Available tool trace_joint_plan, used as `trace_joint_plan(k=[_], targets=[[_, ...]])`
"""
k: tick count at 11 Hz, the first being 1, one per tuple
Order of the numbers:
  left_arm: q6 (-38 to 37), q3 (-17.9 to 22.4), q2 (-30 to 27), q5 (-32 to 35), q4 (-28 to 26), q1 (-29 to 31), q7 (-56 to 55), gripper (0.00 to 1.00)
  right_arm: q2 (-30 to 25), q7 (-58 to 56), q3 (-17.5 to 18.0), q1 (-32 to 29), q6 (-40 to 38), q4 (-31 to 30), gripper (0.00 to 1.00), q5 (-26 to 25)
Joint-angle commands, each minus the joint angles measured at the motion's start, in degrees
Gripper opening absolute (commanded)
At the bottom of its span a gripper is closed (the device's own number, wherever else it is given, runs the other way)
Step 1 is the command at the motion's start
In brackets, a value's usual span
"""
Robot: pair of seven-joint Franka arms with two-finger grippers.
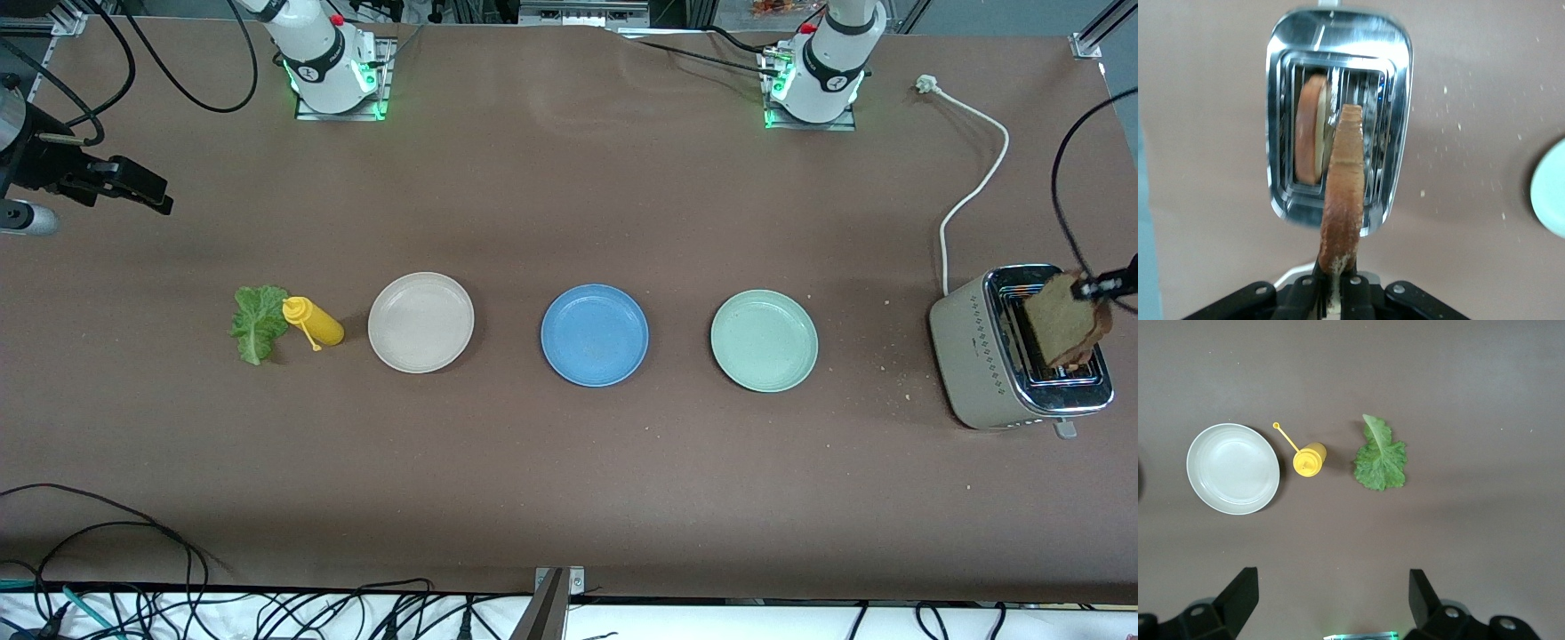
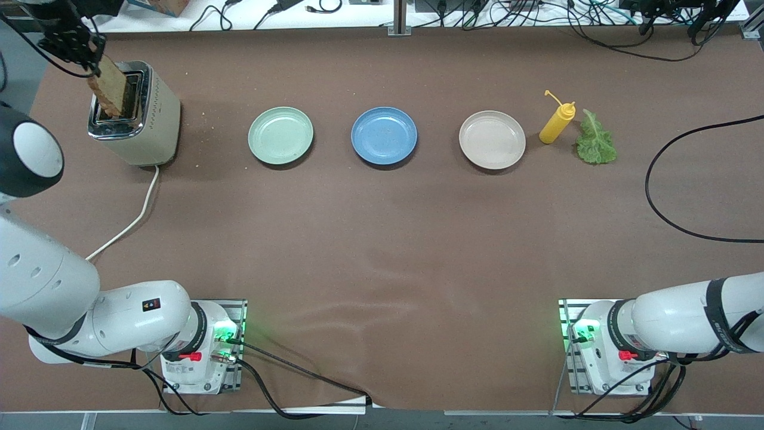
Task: Make sandwich in blue plate with both arms
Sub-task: 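Lift the bread slice out and carry it over the blue plate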
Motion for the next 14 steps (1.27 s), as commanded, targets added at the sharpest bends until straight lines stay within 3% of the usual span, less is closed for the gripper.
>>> trace_joint_plan(k=[1,4,6,10,14], targets=[[-10.0,-0.6,-9.2,-1.0,-1.5,0.5,2.0,0.00,0.3,0.4,0.0,-0.1,-1.1,1.3,1.00,0.2],[-12.5,-1.3,-10.8,-17.1,-4.4,0.4,-8.1,0.00,0.3,0.4,0.0,-0.1,-1.1,1.2,1.00,0.2],[-11.1,-5.2,-10.6,-26.0,-7.1,0.2,-17.1,0.00,0.3,0.4,0.0,-0.1,-1.1,1.3,1.00,0.2],[9.7,-22.4,-10.1,-33.5,-16.9,0.0,-39.0,0.00,0.3,0.4,0.0,-0.2,-1.1,1.2,1.00,0.2],[34.1,-36.7,-1.5,-35.7,-18.5,-1.8,-52.5,0.00,0.3,0.4,-0.1,-0.2,-1.1,1.2,1.00,0.2]])
